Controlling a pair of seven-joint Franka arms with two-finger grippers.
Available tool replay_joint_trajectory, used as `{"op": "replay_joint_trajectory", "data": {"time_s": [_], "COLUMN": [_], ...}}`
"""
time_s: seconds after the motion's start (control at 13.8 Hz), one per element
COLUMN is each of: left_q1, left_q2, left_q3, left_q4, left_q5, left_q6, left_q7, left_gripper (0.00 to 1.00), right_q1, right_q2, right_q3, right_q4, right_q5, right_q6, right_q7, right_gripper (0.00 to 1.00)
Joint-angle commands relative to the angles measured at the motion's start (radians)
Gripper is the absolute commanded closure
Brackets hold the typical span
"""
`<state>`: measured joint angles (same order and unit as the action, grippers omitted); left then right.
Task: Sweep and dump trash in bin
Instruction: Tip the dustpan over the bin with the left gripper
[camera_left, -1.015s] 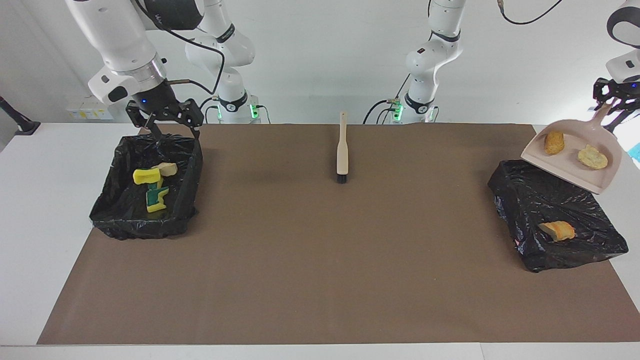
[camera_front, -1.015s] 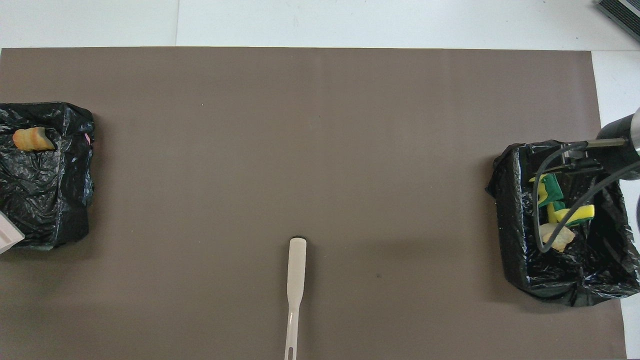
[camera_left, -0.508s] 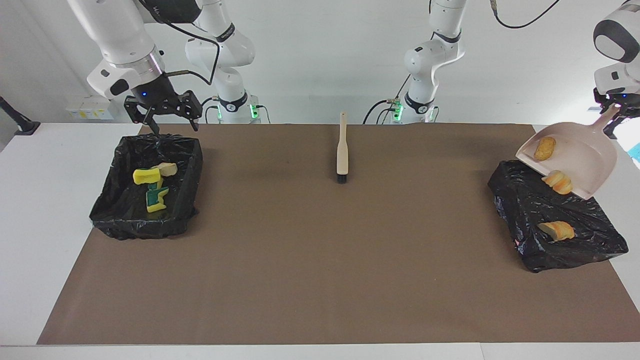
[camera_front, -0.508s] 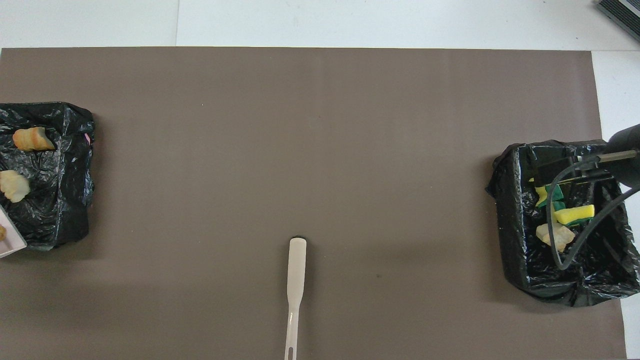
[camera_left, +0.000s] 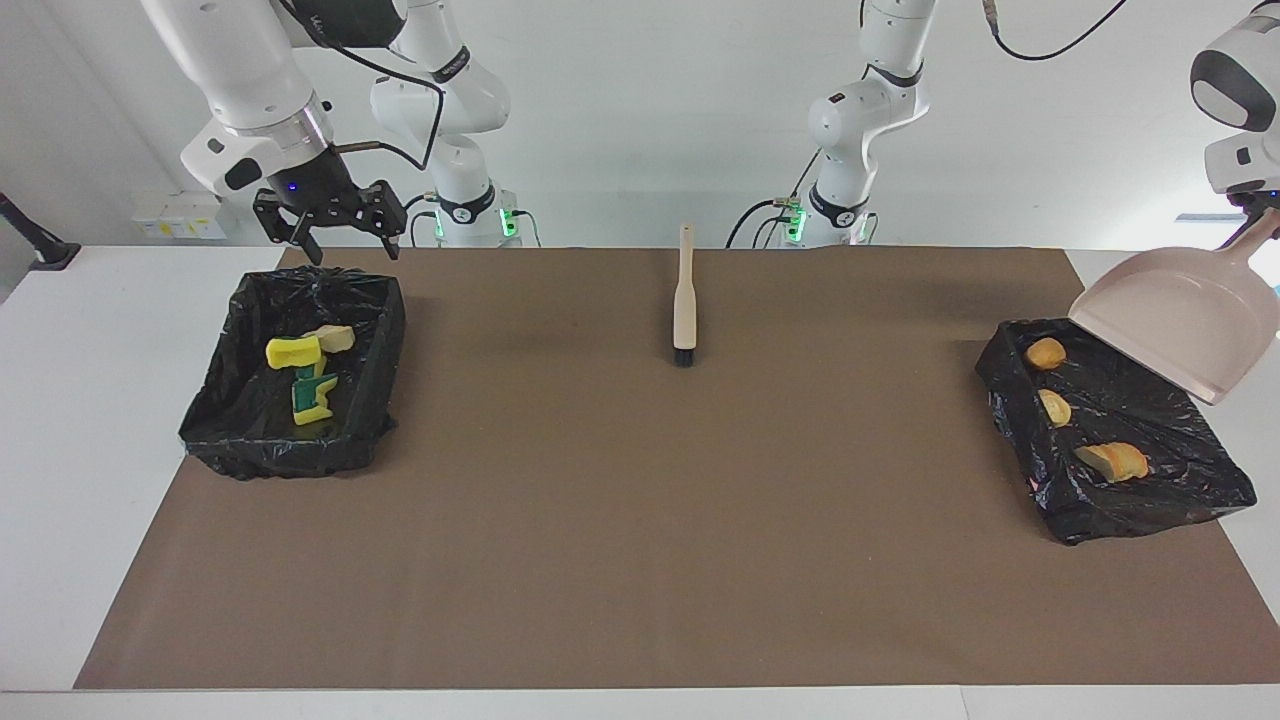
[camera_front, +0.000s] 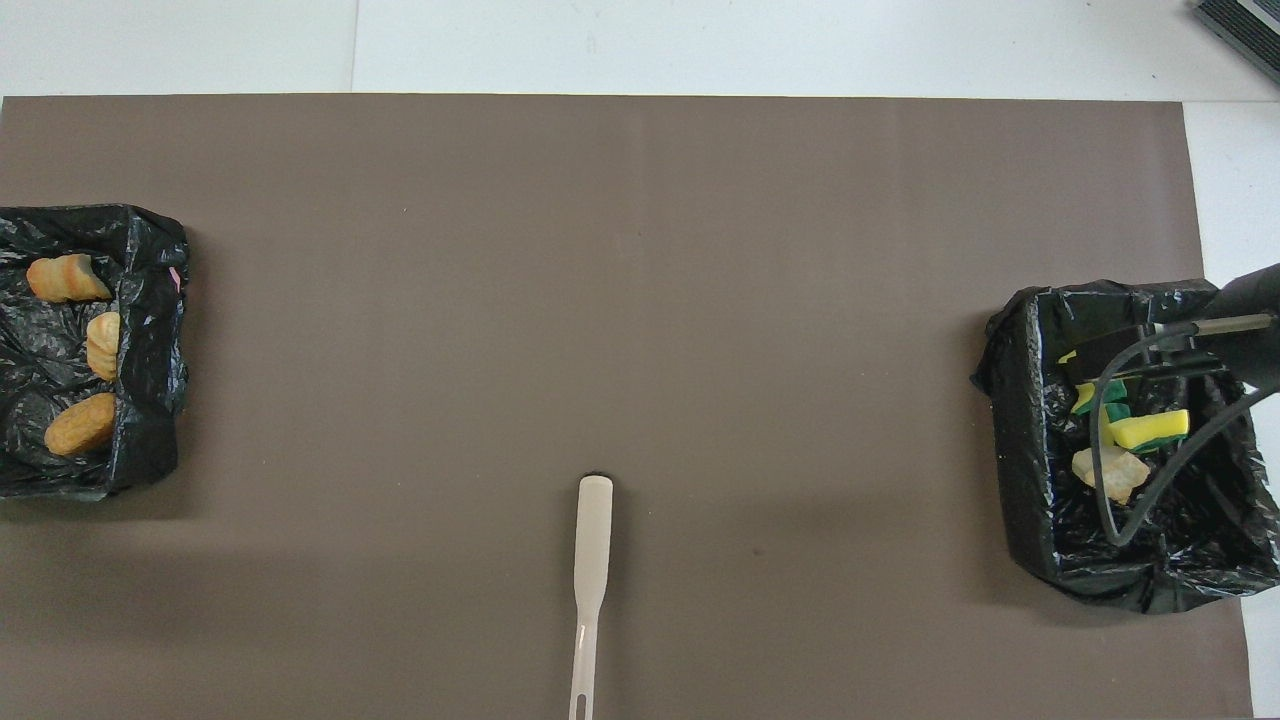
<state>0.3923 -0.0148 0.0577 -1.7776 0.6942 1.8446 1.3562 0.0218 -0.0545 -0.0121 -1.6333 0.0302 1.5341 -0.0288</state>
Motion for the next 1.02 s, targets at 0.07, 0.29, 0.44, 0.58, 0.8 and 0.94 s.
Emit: {"op": "replay_joint_trajectory", "data": {"time_s": [0.07, 0.29, 0.44, 0.58, 0.8, 0.94], "left_q1": [-0.018, -0.041, -0.062, -0.082, -0.125, -0.191], "left_q2": [0.039, 0.041, 0.041, 0.039, 0.030, 0.024], "left_q3": [0.010, 0.005, 0.004, 0.005, 0.004, 0.004], "left_q4": [0.099, 0.131, 0.148, 0.159, 0.161, 0.152], "left_q5": [-0.005, -0.145, -0.208, -0.283, -0.395, -0.397], "left_q6": [0.004, 0.007, 0.007, 0.008, 0.002, -0.018], "left_q7": [0.023, 0.043, 0.037, 0.027, -0.110, -0.250], "left_gripper": [1.00, 1.00, 1.00, 1.00, 1.00, 1.00], "right_q1": [-0.007, -0.011, -0.010, -0.010, -0.008, -0.008], "right_q2": [-0.027, -0.022, -0.022, -0.022, -0.022, -0.022], "right_q3": [0.000, -0.002, 0.000, -0.002, 0.000, 0.000], "right_q4": [-0.033, -0.025, -0.025, -0.025, -0.025, -0.025], "right_q5": [0.001, 0.002, 0.002, 0.002, 0.002, 0.004], "right_q6": [0.026, 0.024, 0.024, 0.020, 0.021, 0.021], "right_q7": [0.007, 0.006, 0.007, 0.004, 0.004, 0.004], "right_gripper": [0.00, 0.00, 0.00, 0.00, 0.00, 0.00]}}
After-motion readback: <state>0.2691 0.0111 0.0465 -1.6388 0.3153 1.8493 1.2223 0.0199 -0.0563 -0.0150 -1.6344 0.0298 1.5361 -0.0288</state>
